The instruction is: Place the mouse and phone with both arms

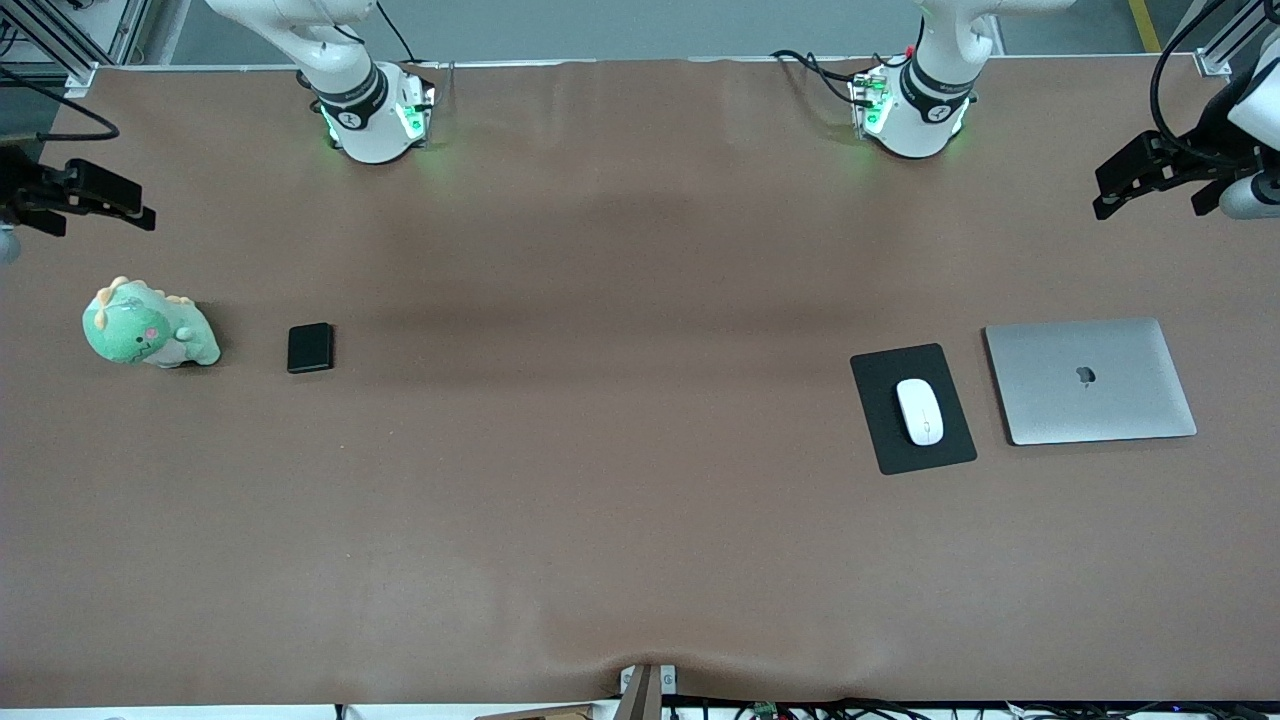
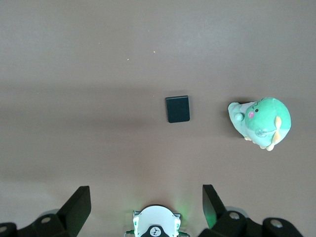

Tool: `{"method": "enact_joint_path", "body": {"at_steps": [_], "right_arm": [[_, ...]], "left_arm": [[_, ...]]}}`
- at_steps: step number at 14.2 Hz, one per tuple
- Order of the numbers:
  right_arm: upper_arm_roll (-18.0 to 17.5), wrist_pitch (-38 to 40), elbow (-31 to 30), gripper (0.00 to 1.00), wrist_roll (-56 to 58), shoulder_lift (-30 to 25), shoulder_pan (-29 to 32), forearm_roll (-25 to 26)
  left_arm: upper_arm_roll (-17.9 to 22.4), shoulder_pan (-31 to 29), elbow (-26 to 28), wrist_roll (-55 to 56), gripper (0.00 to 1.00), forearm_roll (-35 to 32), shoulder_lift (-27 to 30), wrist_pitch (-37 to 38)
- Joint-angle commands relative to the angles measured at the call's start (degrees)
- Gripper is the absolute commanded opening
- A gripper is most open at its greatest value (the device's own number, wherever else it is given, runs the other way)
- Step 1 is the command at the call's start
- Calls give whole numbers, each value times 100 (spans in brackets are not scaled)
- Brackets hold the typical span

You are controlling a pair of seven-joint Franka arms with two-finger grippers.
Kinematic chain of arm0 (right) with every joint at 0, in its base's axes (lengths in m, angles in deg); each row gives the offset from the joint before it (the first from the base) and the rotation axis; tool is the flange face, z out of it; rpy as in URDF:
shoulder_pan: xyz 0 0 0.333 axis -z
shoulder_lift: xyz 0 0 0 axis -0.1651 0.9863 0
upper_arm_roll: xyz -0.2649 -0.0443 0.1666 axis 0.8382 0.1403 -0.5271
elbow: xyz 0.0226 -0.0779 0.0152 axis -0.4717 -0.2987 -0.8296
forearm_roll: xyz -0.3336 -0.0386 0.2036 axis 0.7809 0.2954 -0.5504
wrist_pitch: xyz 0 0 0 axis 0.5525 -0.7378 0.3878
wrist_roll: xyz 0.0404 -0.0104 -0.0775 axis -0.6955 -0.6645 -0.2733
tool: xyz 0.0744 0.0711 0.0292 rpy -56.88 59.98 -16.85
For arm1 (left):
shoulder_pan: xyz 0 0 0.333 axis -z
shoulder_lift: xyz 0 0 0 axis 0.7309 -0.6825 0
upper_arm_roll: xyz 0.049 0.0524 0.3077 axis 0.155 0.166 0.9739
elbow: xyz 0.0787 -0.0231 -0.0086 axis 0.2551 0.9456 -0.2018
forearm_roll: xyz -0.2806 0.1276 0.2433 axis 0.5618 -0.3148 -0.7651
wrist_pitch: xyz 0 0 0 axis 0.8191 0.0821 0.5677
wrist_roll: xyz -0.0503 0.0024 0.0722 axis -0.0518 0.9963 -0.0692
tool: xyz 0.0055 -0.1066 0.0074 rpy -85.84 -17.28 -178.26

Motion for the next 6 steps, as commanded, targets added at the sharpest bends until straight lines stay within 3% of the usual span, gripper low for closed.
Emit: {"method": "enact_joint_path", "body": {"at_steps": [1,6], "right_arm": [[84,-116,-404,100,-107,-302,-68,-51],[163,-63,-378,100,-107,-346,-244,-51]], "left_arm": [[67,35,313,-108,100,92,199,-180],[76,35,163,-126,100,92,146,-180]]}}
